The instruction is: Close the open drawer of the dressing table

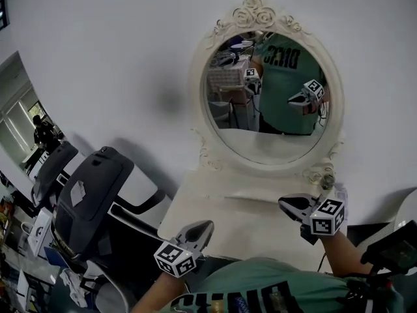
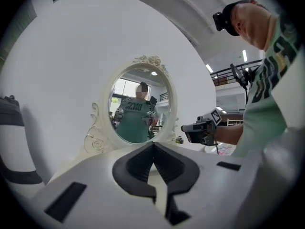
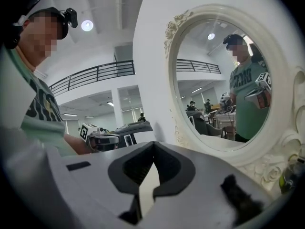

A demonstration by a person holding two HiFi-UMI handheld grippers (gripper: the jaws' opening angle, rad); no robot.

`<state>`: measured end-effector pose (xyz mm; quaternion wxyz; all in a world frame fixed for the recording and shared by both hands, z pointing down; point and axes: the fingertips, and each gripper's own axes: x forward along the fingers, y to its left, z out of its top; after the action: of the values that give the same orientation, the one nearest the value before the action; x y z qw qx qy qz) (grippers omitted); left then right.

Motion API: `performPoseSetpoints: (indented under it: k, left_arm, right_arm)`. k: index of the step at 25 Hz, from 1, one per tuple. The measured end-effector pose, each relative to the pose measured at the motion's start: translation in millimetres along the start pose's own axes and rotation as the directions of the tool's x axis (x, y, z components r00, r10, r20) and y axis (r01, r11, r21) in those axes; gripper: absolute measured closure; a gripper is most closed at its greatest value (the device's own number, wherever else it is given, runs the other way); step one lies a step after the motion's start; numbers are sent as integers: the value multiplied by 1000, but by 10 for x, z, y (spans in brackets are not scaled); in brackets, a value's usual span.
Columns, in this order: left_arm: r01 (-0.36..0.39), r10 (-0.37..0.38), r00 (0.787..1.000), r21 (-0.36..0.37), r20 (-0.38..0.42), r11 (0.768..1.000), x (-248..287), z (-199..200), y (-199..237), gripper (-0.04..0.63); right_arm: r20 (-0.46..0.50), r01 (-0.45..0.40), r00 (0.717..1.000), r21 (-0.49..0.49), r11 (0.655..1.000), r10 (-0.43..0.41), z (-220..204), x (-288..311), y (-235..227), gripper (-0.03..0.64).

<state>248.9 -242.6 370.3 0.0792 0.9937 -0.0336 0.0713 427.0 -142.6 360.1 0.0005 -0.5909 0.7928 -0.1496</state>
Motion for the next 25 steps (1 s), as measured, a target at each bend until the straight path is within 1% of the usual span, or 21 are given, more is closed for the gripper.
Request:
performPoseSetpoints:
  k: [3, 6, 9, 11, 16, 19, 22, 25]
  left_arm:
    - [104, -104, 995, 11, 1, 995, 32, 81, 217, 586]
    - [187, -187, 982, 17, -11, 982, -39, 197, 478, 586]
    - [252, -252, 968, 34, 7, 967, -62, 387, 699, 586]
    - [282, -283, 959, 27, 28, 959, -55, 501, 806, 586]
    - [331, -331, 941, 10, 71, 943, 1, 669, 837, 586]
    - [345, -341, 935, -27, 93, 938, 66, 676, 731, 586]
    - [355, -348, 932, -54, 102, 933, 155, 644, 539, 586]
    - [360, -352, 930, -64, 108, 931, 230, 607, 324, 586]
  right_arm:
    - [29, 96, 995, 14, 995, -96, 82, 139, 75, 606]
    - [48, 160, 986, 36, 986, -161, 132, 324, 271, 606]
    - [71, 244, 966, 67, 967, -249, 222, 365, 342, 606]
    - [81, 293, 950, 102, 951, -301, 256, 354, 371, 606]
    - [84, 371, 921, 120, 921, -382, 294, 220, 410, 606]
    - [82, 399, 909, 114, 910, -409, 276, 75, 382, 606]
    - [74, 411, 905, 100, 906, -418, 237, -84, 337, 606]
    - [57, 418, 904, 91, 904, -424, 180, -261, 259, 606]
